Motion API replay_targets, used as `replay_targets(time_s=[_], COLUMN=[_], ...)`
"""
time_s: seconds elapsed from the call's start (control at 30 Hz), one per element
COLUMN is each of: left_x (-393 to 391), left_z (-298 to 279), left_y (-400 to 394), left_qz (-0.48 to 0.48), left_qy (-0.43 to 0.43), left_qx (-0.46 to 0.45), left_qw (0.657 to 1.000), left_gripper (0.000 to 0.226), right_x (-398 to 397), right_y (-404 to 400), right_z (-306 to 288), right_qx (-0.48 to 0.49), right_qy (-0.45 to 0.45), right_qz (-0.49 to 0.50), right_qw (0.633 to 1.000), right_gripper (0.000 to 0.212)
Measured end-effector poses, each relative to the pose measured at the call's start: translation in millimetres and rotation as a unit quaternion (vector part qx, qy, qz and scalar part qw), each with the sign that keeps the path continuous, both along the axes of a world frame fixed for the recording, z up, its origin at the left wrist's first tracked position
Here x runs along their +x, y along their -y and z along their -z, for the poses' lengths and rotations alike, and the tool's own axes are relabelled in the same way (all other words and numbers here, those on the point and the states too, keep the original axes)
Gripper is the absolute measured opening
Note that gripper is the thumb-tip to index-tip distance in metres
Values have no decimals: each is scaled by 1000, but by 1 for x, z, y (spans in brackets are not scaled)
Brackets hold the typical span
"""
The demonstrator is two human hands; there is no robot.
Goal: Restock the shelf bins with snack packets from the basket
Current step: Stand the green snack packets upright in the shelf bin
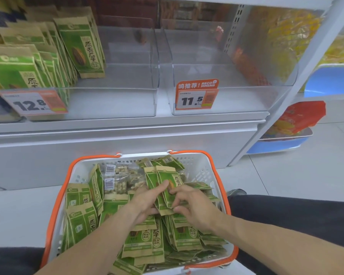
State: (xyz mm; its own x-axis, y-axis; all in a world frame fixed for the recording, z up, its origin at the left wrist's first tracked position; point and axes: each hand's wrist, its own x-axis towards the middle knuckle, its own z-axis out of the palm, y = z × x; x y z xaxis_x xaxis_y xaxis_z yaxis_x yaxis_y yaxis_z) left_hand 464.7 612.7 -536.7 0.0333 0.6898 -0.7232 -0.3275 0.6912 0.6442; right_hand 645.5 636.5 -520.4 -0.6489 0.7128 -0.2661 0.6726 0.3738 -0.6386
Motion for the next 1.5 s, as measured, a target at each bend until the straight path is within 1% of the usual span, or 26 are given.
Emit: replay_targets(time_s=[0.07,0.13,0.17,0.23,0.27,0.33,0.4,0.43,0.47,0.53,0.6,0.67,0.73,0.8,0.87,0.93,1.0,1.03,1.1,1.17,1.23,1.27,1.33,1.43,1.47,1.5], left_x=[0,-5,-7,-13,-14,-12,-9,-8,-7,-7,-6,-5,-9,-17,-27,-38,-53,-64,-82,-97,-106,-110,-113,-115,-116,-119], left_z=[3,5,2,1,0,-6,-11,-13,-14,-14,-15,-16,-23,-34,-51,-73,-95,-105,-126,-143,-155,-160,-170,-183,-188,-190], left_y=[2,1,1,-1,-1,1,2,3,4,4,4,2,0,-4,-12,-20,-25,-27,-27,-24,-19,-16,-10,-5,-3,-3], left_qz=[-8,-7,-4,8,17,26,37,43,45,48,56,61,60,82,123,162,206,234,286,315,305,285,240,178,159,138], left_qy=[-38,-56,-62,-77,-82,-75,-56,-45,-38,-29,-53,-83,-90,-95,-137,-196,-263,-292,-334,-395,-457,-477,-496,-525,-523,-510], left_qx=[-12,-11,-4,11,15,28,34,38,44,53,66,76,73,81,111,143,163,171,184,211,245,255,267,298,311,323], left_qw=[999,998,998,997,996,996,997,997,997,997,995,992,991,989,977,956,928,912,879,837,799,791,791,777,777,785], left_gripper=[51,62,62,68,67,46,32,31,32,42,53,58,67,74,74,65,51,49,52,53,44,38,36,46,45,42], right_x=[1,0,-1,-4,-6,-8,-9,-10,-10,-12,-16,-20,-24,-27,-31,-36,-44,-49,-60,-72,-83,-89,-100,-118,-123,-129], right_y=[-2,-9,-14,-26,-31,-40,-44,-43,-42,-40,-40,-42,-51,-65,-75,-78,-77,-75,-70,-64,-57,-54,-50,-48,-49,-50], right_z=[0,-3,-4,-9,-11,-14,-13,-13,-12,-10,-9,-12,-17,-25,-39,-50,-60,-64,-74,-84,-94,-100,-115,-140,-147,-154], right_qx=[-10,-20,-19,-19,-21,-47,-97,-119,-136,-148,-142,-138,-173,-222,-244,-272,-313,-329,-345,-351,-332,-314,-264,-202,-193,-183], right_qy=[9,26,24,-10,-23,-13,-5,-5,-6,-10,-22,-32,-47,-70,-74,-101,-145,-164,-193,-228,-260,-277,-305,-303,-307,-313], right_qz=[-39,-47,-25,62,105,161,188,194,195,186,178,174,179,182,152,126,127,128,111,99,93,93,99,78,64,53], right_qw=[999,998,999,998,994,986,977,974,971,971,974,975,967,955,955,949,930,921,912,903,902,903,910,928,930,930], right_gripper=[9,12,13,17,25,51,75,82,87,96,104,103,99,85,65,54,47,47,49,47,42,41,40,46,50,54])
